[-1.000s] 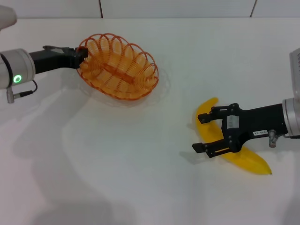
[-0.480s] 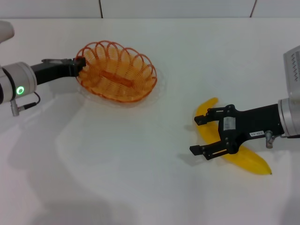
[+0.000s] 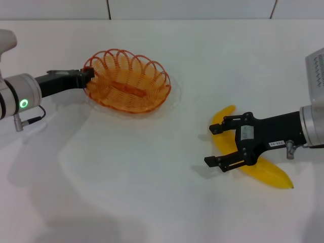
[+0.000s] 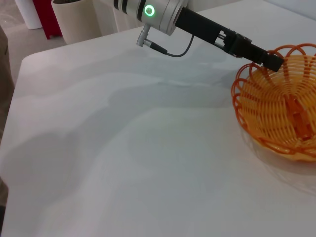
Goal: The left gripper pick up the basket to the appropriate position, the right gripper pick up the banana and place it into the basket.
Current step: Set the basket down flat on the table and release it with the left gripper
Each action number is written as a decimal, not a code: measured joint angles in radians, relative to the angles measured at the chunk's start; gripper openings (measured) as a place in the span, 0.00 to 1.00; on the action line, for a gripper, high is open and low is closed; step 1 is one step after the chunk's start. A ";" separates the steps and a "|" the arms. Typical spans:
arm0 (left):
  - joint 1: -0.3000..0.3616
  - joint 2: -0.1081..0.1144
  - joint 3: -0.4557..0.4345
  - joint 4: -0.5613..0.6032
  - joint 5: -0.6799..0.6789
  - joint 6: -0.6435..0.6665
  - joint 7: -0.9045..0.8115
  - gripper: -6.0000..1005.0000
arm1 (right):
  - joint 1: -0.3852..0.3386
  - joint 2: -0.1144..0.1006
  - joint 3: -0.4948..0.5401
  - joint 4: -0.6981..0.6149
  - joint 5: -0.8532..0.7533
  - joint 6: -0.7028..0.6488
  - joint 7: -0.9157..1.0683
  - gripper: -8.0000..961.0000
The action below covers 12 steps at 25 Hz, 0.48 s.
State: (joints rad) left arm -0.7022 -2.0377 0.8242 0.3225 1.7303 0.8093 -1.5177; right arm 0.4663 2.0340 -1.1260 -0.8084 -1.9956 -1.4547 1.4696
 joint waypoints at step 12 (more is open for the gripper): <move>0.000 0.000 -0.003 -0.002 -0.002 0.001 0.023 0.09 | 0.000 0.000 0.000 0.000 0.000 -0.005 0.000 0.93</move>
State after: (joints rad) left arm -0.7024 -2.0377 0.8215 0.3206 1.7281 0.8100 -1.4950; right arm 0.4664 2.0340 -1.1260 -0.8084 -1.9956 -1.4602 1.4696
